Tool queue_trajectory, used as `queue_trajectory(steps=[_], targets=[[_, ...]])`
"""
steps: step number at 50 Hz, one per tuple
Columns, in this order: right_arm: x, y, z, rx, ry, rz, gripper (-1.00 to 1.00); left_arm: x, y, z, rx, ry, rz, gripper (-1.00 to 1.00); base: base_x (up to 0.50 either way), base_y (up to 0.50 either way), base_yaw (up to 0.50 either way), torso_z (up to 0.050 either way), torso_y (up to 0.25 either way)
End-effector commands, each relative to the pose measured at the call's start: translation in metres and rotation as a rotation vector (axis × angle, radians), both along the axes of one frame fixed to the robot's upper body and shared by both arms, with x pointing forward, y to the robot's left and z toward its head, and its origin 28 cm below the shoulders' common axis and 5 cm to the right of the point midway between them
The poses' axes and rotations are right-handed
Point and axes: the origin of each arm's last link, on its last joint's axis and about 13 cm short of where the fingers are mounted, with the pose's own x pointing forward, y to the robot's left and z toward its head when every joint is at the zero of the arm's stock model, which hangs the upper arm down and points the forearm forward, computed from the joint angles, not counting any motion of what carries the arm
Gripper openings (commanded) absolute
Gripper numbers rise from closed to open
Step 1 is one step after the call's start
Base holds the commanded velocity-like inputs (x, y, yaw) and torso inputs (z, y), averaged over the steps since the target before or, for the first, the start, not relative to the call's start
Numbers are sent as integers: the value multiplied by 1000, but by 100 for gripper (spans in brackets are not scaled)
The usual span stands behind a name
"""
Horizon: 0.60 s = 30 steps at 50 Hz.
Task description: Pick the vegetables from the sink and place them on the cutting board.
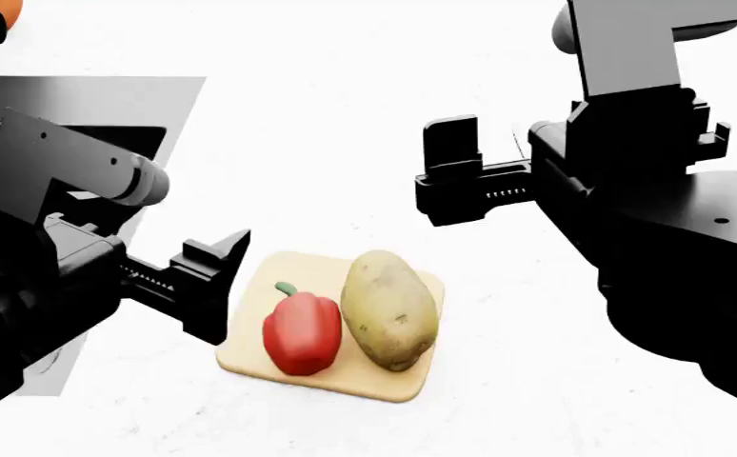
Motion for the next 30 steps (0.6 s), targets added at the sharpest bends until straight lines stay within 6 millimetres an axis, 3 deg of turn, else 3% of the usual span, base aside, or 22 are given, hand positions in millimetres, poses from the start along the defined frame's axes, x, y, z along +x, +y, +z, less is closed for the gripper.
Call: queue_trajectory(steps=[1,11,17,24,27,30], targets=[[-2,-5,2,69,-65,-5,100,2,31,42,-76,-52,103,100,0,0,0,0,0],[-9,-14,19,99,-148,-7,100,-4,42,66,-103,-78,149,100,0,0,0,0,0],[-3,-17,47,87,-189,-2,100,-6,47,100,-110,-100,164,100,0,0,0,0,0],[27,-20,75,15,-231,-1,100,22,47,140,-108,-117,166,100,0,0,0,0,0],[37,-22,87,18,-243,-5,100,32,44,147,-110,-116,158,100,0,0,0,0,0],[52,-25,110,12,-260,-14,100,45,42,159,-112,-117,146,100,0,0,0,0,0]])
